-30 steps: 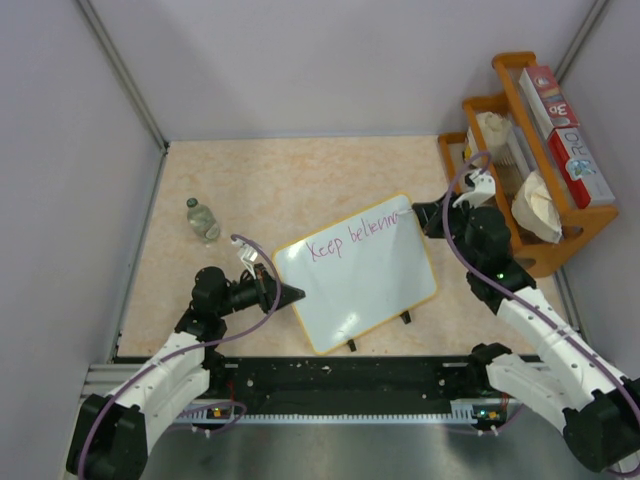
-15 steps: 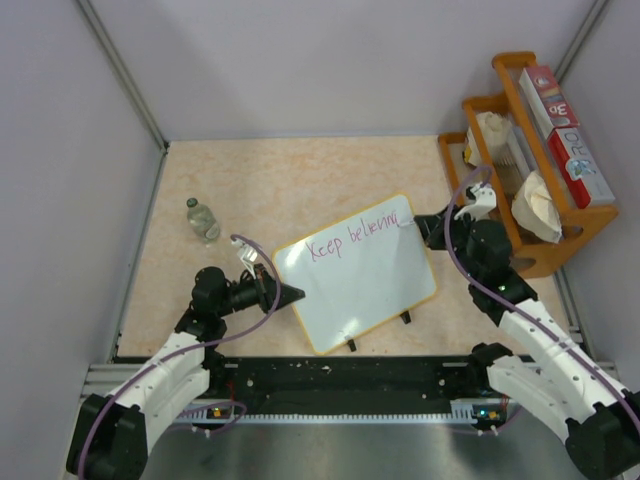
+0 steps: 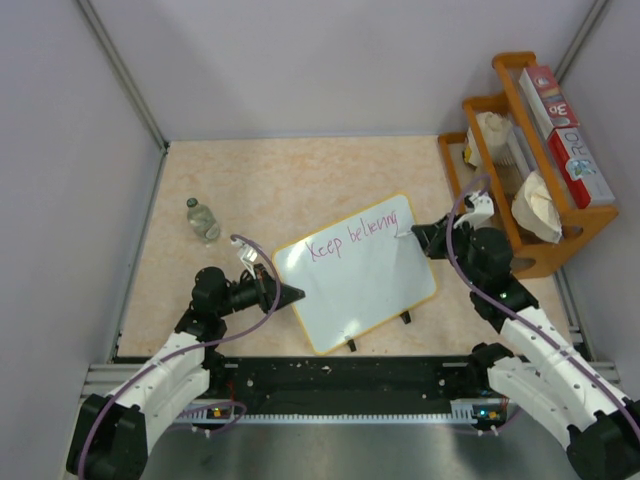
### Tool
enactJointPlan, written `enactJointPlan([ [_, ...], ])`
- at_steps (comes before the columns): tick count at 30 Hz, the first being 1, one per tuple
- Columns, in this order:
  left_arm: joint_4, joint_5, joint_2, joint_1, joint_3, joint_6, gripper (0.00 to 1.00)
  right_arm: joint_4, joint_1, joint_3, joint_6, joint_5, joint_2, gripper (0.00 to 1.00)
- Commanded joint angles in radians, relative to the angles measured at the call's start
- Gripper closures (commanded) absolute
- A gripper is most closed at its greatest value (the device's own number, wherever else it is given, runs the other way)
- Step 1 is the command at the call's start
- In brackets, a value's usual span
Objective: Write a sentence on the whiteboard
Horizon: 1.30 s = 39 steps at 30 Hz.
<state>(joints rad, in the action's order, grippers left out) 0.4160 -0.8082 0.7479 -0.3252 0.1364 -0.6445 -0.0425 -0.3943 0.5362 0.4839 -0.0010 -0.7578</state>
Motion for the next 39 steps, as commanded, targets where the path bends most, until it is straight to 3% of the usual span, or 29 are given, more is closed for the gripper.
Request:
enactJointPlan([
  [1,-0.051,-0.037,0.002,-0.011,-0.034,0.155,1.00,-0.025,0.012,-0.008,0.028,-0.063,0.014,1.00],
  [15,-0.051,-0.039,0.005,-0.011,-0.032,0.157,1.00,0.039,0.014,0.070,0.022,-0.100,0.167,1.00],
  [29,-0.051,-0.036,0.005,-0.011,-0.032,0.157,1.00,0.036,0.008,0.016,-0.005,-0.231,0.183,1.00],
  [39,-0.051,-0.036,0.011,-0.011,-0.032,0.157,1.00,-0.005,-0.112,-0.031,-0.079,-0.223,0.215,1.00],
])
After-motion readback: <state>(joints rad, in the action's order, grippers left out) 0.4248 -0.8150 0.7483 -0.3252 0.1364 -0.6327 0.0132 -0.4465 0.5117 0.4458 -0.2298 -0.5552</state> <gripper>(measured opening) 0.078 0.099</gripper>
